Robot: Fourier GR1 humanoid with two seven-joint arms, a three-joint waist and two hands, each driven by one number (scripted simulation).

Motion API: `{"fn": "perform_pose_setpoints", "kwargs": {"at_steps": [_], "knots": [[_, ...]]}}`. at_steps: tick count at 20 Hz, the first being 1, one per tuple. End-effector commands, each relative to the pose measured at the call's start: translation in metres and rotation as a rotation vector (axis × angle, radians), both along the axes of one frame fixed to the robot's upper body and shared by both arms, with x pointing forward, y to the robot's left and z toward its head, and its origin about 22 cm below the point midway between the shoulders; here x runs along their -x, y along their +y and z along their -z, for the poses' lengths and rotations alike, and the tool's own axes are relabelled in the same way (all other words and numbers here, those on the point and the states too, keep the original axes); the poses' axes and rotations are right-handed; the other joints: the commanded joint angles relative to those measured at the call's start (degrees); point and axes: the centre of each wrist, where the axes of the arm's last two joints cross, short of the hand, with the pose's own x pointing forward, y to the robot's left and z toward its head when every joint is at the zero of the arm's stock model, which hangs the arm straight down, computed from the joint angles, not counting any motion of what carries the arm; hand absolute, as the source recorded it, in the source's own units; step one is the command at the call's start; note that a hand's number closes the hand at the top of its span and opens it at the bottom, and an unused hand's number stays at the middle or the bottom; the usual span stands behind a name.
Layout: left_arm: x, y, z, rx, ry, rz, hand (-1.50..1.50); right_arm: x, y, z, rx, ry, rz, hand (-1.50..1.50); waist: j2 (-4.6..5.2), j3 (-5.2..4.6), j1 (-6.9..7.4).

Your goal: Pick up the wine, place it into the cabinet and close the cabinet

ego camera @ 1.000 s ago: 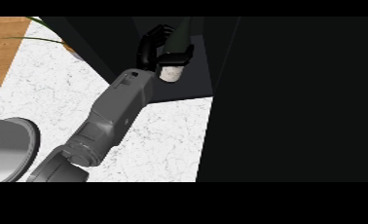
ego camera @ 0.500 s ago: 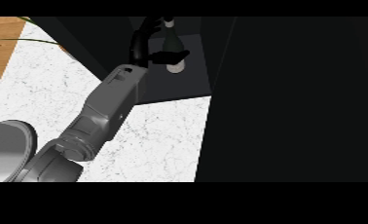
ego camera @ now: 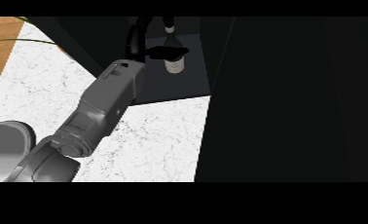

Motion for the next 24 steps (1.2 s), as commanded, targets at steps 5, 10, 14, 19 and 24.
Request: {"fn": "perform_pose_setpoints", "kwargs": {"at_steps": [5, 10, 14, 19, 24], "knots": [[-0.002, -0.015, -0.012, 0.193, -0.090, 0.129, 1.50, 0.019, -0.007, -0.027, -0.069, 0.033, -0.019, -1.50, -0.69, 0.00, 1.28], [-0.006, -0.029, -0.026, 0.270, -0.111, 0.246, 1.50, 0.022, -0.009, -0.032, -0.069, 0.026, -0.013, -1.50, -1.16, 0.06, 2.06], [-0.002, -0.042, -0.024, 0.285, -0.100, 0.300, -1.50, 0.023, -0.009, -0.028, -0.070, 0.048, -0.012, -1.50, -1.59, 0.15, 3.38], [-0.005, -0.044, -0.032, 0.309, -0.076, 0.322, -1.50, 0.036, -0.014, -0.048, -0.083, 0.049, -0.012, -1.50, -2.03, 0.08, 3.93], [-0.003, -0.050, -0.032, 0.323, -0.076, 0.327, -1.50, 0.039, -0.020, -0.054, -0.052, 0.057, 0.023, -1.50, -2.48, 0.14, 4.91]]}}
